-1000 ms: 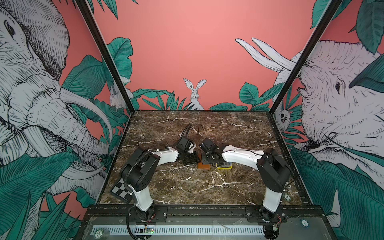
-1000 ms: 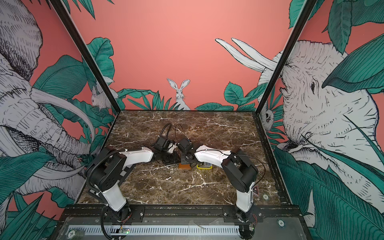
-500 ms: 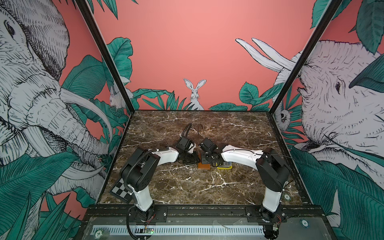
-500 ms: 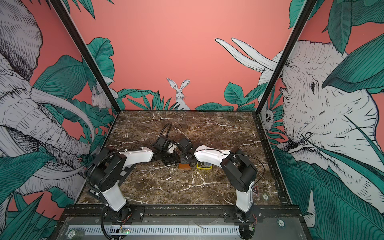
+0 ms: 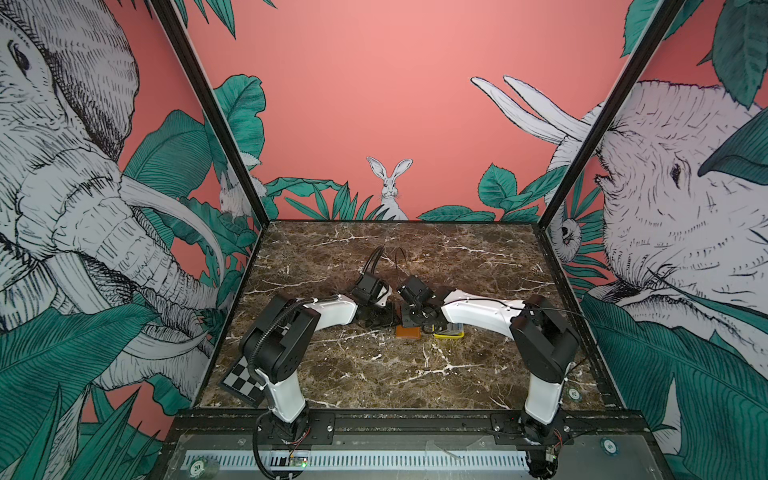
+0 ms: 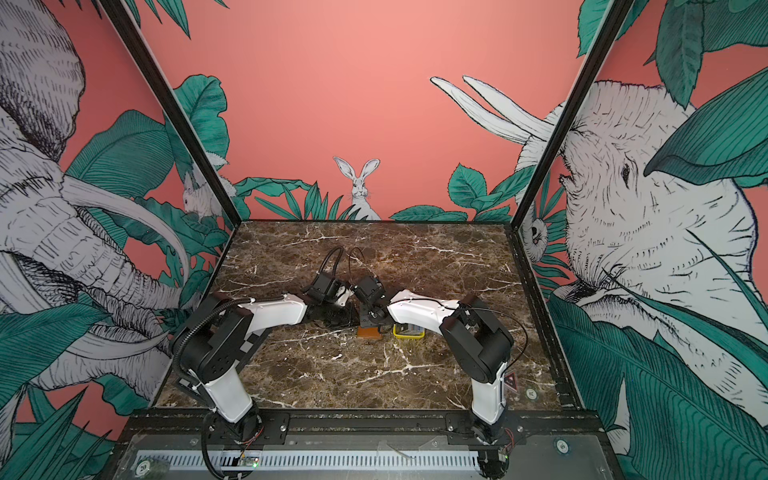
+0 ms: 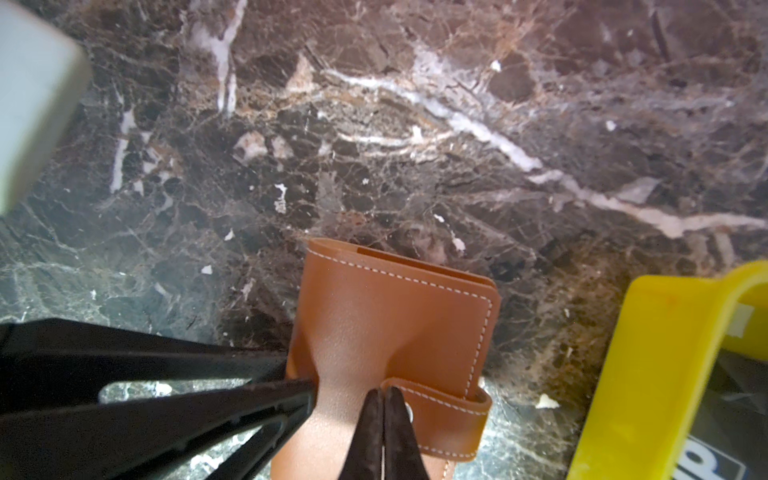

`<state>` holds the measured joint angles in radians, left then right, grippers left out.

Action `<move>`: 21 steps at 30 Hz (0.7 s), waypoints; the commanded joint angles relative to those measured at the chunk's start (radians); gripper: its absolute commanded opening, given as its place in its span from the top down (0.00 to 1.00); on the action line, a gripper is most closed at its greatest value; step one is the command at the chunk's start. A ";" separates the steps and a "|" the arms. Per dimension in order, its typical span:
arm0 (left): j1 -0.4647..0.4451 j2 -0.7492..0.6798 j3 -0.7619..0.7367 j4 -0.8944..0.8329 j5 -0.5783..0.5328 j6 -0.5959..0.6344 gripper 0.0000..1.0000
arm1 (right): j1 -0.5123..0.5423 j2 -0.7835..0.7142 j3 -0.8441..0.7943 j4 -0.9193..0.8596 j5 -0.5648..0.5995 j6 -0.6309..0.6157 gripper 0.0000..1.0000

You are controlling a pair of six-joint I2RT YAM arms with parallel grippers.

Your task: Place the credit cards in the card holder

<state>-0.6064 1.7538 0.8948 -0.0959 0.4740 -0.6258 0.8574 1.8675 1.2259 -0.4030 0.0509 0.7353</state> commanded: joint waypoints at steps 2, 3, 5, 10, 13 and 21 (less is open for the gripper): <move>-0.013 -0.002 -0.011 0.006 0.009 -0.003 0.78 | 0.015 0.027 0.000 -0.049 0.003 0.021 1.00; -0.014 -0.002 -0.011 0.005 0.008 -0.003 0.78 | 0.015 0.027 0.003 -0.061 0.014 0.025 1.00; -0.014 -0.003 -0.012 0.002 0.004 0.000 0.78 | 0.015 0.034 0.021 -0.108 0.035 0.028 1.00; -0.013 -0.006 -0.016 -0.005 -0.005 -0.003 0.78 | 0.014 0.042 0.038 -0.156 0.045 0.035 1.00; -0.014 -0.007 -0.016 -0.005 -0.005 -0.003 0.78 | 0.015 0.048 0.038 -0.151 0.028 0.037 1.00; -0.013 -0.008 -0.010 -0.017 -0.008 -0.004 0.78 | 0.018 0.061 0.025 -0.142 0.014 0.045 1.00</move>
<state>-0.6121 1.7538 0.8948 -0.0967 0.4717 -0.6285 0.8661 1.8881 1.2709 -0.4793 0.0750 0.7620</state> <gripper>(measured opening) 0.217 0.056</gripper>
